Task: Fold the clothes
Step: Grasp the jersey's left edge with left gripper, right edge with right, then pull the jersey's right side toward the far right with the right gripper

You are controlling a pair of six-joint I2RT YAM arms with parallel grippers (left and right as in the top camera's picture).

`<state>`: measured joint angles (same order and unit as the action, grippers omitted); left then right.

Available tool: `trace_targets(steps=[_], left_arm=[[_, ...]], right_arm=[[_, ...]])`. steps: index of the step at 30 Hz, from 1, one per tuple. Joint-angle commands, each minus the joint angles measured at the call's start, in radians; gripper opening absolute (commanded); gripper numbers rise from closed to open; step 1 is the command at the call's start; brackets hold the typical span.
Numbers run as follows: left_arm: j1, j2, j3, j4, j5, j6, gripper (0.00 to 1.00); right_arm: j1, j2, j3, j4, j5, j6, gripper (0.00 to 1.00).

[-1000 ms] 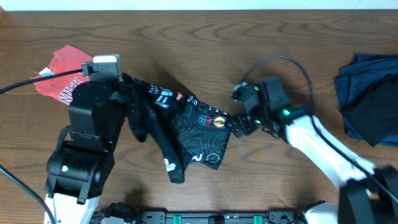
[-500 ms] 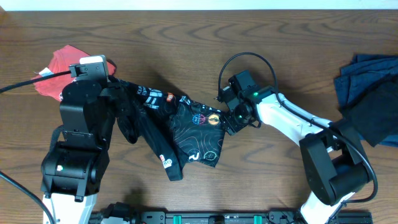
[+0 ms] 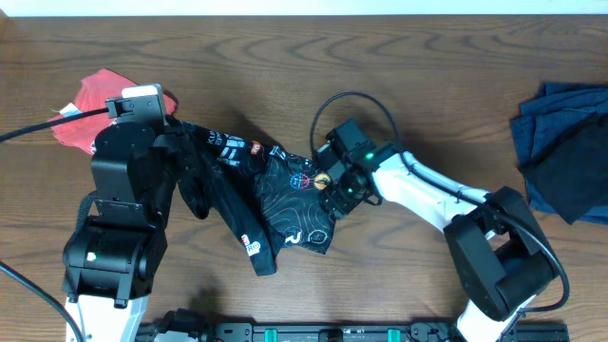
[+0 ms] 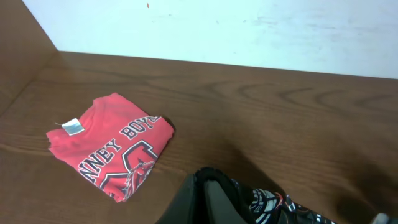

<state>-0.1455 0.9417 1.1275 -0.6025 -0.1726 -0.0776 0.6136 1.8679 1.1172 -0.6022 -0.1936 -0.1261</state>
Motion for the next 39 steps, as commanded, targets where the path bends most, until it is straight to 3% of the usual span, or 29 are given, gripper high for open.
trace_targets(steps=[1, 3, 7, 11, 18, 23, 29, 30, 32, 33, 37, 39], left_arm=[[0.006, -0.002, 0.001, 0.005, -0.024, 0.006, 0.06], [0.006, -0.002, 0.001, 0.005, -0.024, 0.006, 0.06], [0.006, -0.002, 0.001, 0.005, -0.024, 0.006, 0.06], [0.006, -0.002, 0.001, 0.005, -0.024, 0.006, 0.06], [0.006, -0.002, 0.001, 0.008, -0.024, 0.006, 0.06], [0.006, -0.002, 0.001, 0.04, -0.024, 0.006, 0.06], [0.006, -0.001, 0.001, 0.061, -0.023, 0.006, 0.06], [0.006, 0.001, 0.001, 0.06, -0.021, 0.005, 0.06], [0.006, 0.01, 0.001, 0.057, -0.002, 0.001, 0.06], [0.006, 0.017, 0.0, 0.058, 0.019, 0.002, 0.06], [0.005, 0.042, 0.001, 0.058, 0.064, 0.002, 0.06], [0.005, 0.044, 0.0, 0.067, 0.064, 0.005, 0.06]], right_arm=[[0.035, 0.005, 0.019, -0.001, -0.004, -0.067, 0.7], [0.042, 0.005, 0.019, -0.002, 0.008, -0.071, 0.66], [0.041, 0.005, 0.019, -0.005, 0.007, -0.07, 0.17], [0.041, 0.005, 0.019, -0.004, 0.007, -0.07, 0.02], [-0.021, -0.021, 0.074, -0.036, 0.193, 0.095, 0.01], [-0.212, -0.135, 0.303, -0.138, 0.411, 0.203, 0.01], [-0.489, -0.254, 0.545, -0.227, 0.297, 0.234, 0.01], [-0.516, -0.263, 0.549, -0.243, 0.274, 0.234, 0.04], [-0.557, -0.272, 0.549, -0.311, 0.232, 0.234, 0.24], [-0.568, -0.269, 0.547, -0.354, 0.219, 0.234, 0.25], [-0.575, -0.261, 0.519, -0.458, 0.276, 0.214, 0.01], [-0.575, -0.262, 0.516, -0.472, 0.328, 0.215, 0.01]])
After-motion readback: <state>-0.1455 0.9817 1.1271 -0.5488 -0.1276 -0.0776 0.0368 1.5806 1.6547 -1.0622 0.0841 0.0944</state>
